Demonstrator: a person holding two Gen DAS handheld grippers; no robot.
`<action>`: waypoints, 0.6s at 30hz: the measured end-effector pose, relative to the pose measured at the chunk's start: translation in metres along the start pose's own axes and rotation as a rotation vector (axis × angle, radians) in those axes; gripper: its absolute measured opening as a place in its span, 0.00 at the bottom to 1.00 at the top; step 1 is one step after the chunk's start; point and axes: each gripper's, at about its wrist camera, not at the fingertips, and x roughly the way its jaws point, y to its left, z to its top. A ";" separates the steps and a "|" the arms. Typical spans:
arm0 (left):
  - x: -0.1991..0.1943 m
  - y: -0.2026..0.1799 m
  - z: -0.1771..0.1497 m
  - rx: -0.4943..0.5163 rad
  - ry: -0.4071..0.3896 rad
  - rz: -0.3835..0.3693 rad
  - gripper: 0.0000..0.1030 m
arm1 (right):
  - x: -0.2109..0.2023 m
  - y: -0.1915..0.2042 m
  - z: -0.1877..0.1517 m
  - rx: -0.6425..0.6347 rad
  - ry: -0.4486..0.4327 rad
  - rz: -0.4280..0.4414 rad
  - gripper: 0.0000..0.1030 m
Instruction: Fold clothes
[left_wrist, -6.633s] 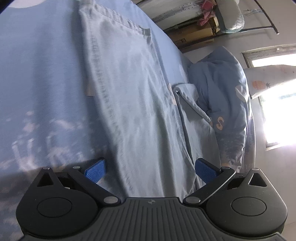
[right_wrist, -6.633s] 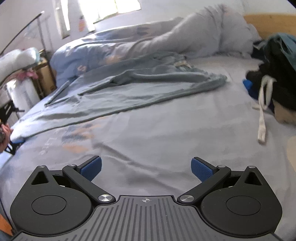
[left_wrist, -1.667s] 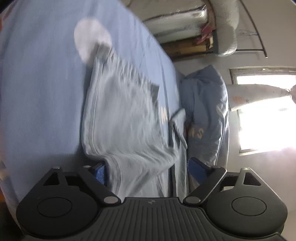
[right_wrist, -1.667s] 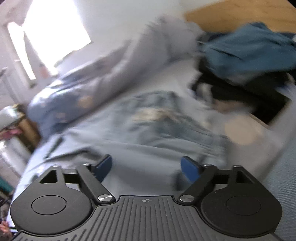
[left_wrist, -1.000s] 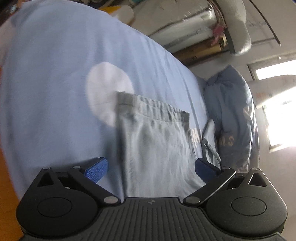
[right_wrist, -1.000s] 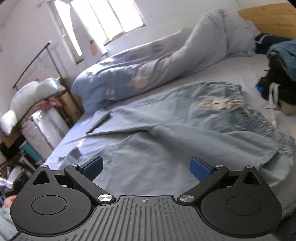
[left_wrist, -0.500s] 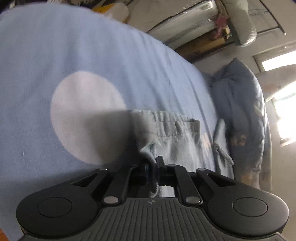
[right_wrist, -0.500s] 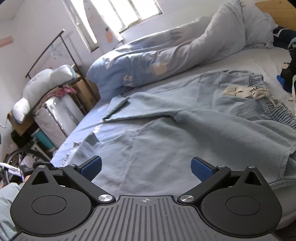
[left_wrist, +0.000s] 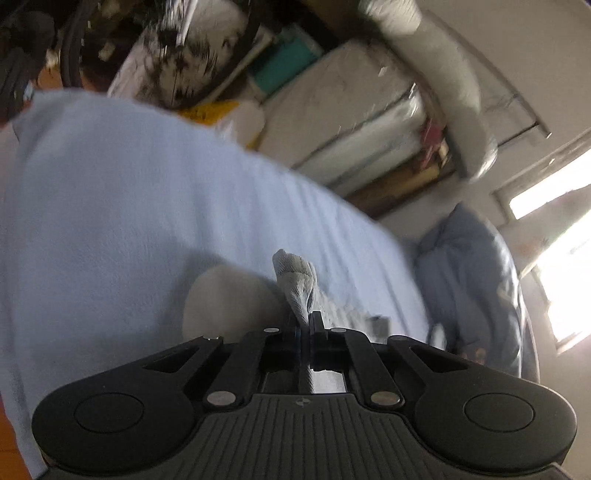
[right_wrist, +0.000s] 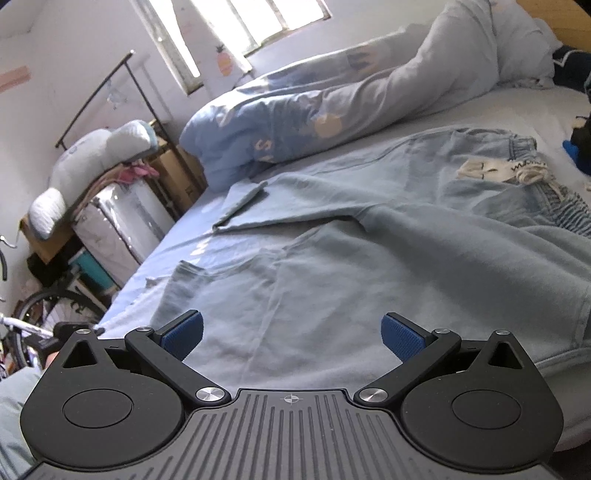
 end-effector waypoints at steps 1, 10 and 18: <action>-0.005 -0.001 -0.004 -0.002 -0.042 0.003 0.08 | -0.001 -0.001 0.000 0.002 -0.003 -0.003 1.00; -0.032 0.019 -0.024 -0.056 -0.166 0.159 0.15 | -0.002 -0.014 -0.001 0.045 0.010 -0.009 1.00; -0.048 -0.030 -0.007 0.076 -0.238 0.151 1.00 | 0.007 -0.026 -0.001 0.070 0.012 0.001 1.00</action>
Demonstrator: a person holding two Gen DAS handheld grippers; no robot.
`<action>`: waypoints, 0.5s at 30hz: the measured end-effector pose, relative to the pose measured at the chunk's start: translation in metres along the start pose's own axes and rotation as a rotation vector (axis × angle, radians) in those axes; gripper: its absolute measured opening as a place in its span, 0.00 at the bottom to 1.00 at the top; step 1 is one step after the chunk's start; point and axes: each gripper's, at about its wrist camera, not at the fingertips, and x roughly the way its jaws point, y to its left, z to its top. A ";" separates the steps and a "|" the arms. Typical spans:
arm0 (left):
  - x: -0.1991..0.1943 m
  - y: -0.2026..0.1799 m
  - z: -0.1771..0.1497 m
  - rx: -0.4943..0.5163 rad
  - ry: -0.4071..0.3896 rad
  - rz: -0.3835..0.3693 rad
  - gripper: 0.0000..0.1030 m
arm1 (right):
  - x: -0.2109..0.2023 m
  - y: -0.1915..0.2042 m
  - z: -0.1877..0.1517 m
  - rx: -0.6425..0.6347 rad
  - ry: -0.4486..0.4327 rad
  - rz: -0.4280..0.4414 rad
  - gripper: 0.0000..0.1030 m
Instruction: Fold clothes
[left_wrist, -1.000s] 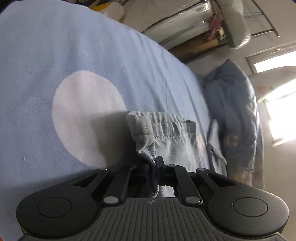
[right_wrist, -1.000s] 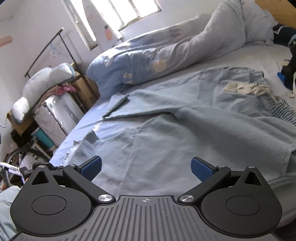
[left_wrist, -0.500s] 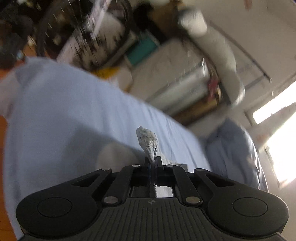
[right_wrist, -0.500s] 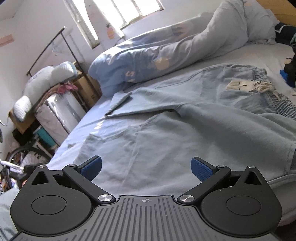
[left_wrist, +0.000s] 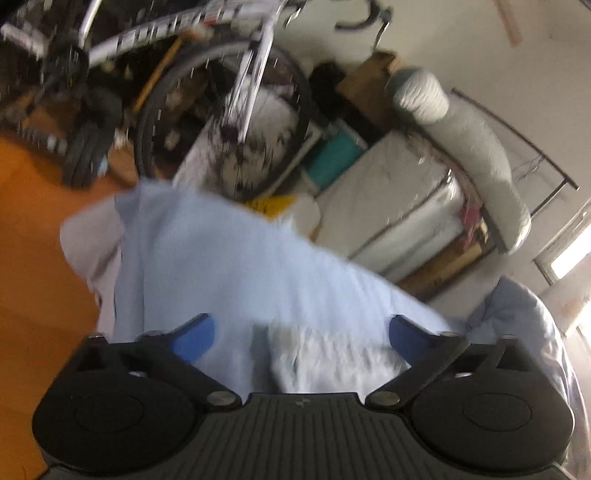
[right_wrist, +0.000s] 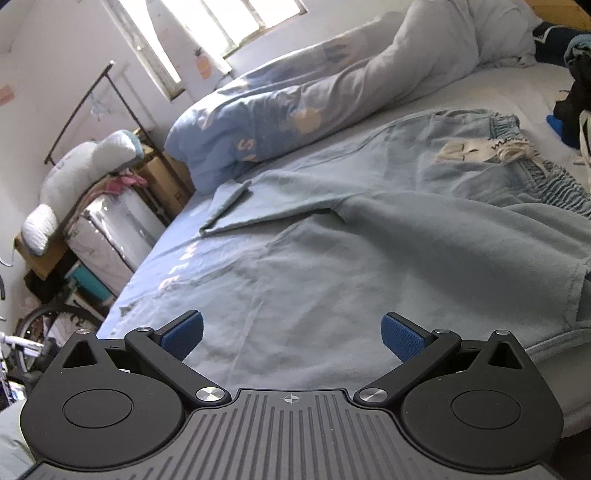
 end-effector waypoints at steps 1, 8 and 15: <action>-0.002 -0.006 0.003 0.016 -0.010 -0.003 1.00 | 0.002 -0.001 0.001 -0.001 0.000 0.003 1.00; -0.013 -0.069 0.007 0.189 -0.061 -0.054 1.00 | 0.031 -0.013 0.028 -0.023 0.004 0.044 1.00; -0.018 -0.193 -0.049 0.561 -0.068 -0.169 1.00 | 0.062 -0.026 0.056 -0.046 0.007 0.089 1.00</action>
